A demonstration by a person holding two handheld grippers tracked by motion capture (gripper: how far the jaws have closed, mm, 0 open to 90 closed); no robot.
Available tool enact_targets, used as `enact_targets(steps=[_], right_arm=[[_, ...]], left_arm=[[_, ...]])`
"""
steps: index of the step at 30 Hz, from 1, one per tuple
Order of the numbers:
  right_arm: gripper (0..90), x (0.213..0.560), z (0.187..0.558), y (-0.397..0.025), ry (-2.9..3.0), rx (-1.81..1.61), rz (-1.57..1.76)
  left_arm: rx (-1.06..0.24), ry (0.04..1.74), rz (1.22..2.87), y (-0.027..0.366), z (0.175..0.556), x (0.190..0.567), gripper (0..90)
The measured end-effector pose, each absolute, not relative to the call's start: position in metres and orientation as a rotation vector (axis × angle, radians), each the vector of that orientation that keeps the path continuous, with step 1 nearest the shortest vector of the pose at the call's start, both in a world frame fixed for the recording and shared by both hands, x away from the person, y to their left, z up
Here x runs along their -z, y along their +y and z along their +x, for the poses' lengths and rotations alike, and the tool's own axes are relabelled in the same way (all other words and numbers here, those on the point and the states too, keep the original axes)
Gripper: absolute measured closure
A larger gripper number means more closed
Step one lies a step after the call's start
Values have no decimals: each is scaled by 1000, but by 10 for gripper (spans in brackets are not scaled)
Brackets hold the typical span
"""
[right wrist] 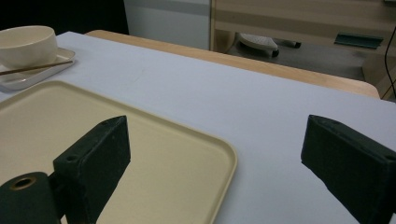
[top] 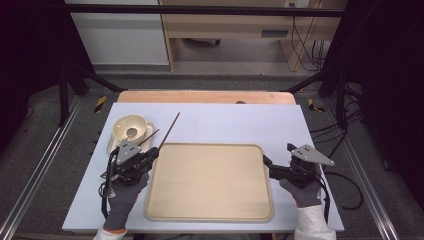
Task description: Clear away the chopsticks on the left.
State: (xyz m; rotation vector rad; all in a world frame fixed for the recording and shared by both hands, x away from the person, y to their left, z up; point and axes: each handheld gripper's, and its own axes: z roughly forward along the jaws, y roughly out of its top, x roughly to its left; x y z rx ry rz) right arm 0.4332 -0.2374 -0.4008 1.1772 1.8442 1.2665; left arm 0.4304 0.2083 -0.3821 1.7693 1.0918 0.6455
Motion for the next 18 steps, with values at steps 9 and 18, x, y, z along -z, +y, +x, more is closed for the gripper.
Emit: enact_targets(steps=[9,18], right_arm=[[86,399,432,-239,1832,-1281,1175],[86,401,433,-239,1837,-1271,1181]], left_arm=[[-624,1174,1684,202,419,404,851],[-652,1299,1593,188,405,420,851]])
